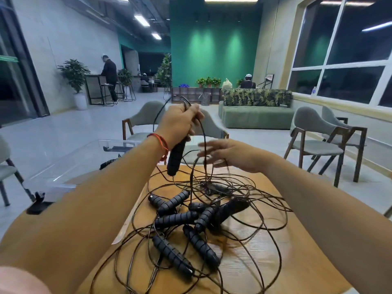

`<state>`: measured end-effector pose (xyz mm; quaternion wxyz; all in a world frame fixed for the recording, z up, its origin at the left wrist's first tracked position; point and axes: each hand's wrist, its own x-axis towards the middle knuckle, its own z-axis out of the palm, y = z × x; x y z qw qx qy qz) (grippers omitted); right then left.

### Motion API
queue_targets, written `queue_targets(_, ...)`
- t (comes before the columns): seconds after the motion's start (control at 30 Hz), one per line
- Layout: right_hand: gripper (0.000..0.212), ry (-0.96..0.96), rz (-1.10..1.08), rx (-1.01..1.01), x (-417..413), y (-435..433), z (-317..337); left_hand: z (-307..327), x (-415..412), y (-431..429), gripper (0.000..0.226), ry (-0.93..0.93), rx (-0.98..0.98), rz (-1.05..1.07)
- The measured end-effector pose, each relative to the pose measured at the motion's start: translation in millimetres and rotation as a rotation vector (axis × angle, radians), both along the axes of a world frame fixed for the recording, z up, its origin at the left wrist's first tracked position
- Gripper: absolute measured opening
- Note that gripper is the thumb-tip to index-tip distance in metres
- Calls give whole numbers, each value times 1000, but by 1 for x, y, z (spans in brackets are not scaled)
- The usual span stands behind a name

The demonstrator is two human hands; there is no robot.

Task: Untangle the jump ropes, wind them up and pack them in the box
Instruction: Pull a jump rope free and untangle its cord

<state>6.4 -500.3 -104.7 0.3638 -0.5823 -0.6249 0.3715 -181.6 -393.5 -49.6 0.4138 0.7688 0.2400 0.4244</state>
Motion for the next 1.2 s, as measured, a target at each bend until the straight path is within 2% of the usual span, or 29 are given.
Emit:
queue_targets(0.1,29,-285,-91,-65,10,-4,-17,13,-7,12,39,-136,-110,15)
queue_targets(0.17,28,-600,-151,-45,14,-5,-23,16,-8,14,39,-129,-82,19)
queue_targets(0.23,35,-751,-172,-32,10,-8,-19,15,-6,10,39,-109,-37,36)
queue_targets(0.33,47,-623,-86,-79,1,-11,-8,15,-3,3,39,-123,-21,39)
queue_targets(0.4,38,-589,2,-127,-3,-12,-2,14,-2,2,39,-130,-20,60)
queue_targets(0.47,20,-694,43,-93,-4,-10,2,13,-2,2,39,-156,-45,65)
queue_targets(0.5,18,-741,42,-66,-5,-10,3,12,-2,3,39,-172,-63,58)
queue_targets(0.63,31,-745,74,-52,-13,-4,-1,9,-2,3,40,-169,-74,52)
queue_targets(0.77,28,-879,54,10,-23,3,-14,14,-1,3,41,-186,-78,57)
queue_targets(0.87,30,-871,35,95,-30,1,-7,16,-3,6,42,-190,-81,38)
queue_targets(1.0,25,-764,-65,199,-29,-1,19,4,-7,5,46,-32,-22,12)
queue_targets(1.13,26,-699,-168,282,-25,0,33,-29,-8,-7,22,148,-12,-142)
queue_targets(1.2,27,-622,-207,289,-21,-1,37,-45,-9,-13,13,131,-105,-253)
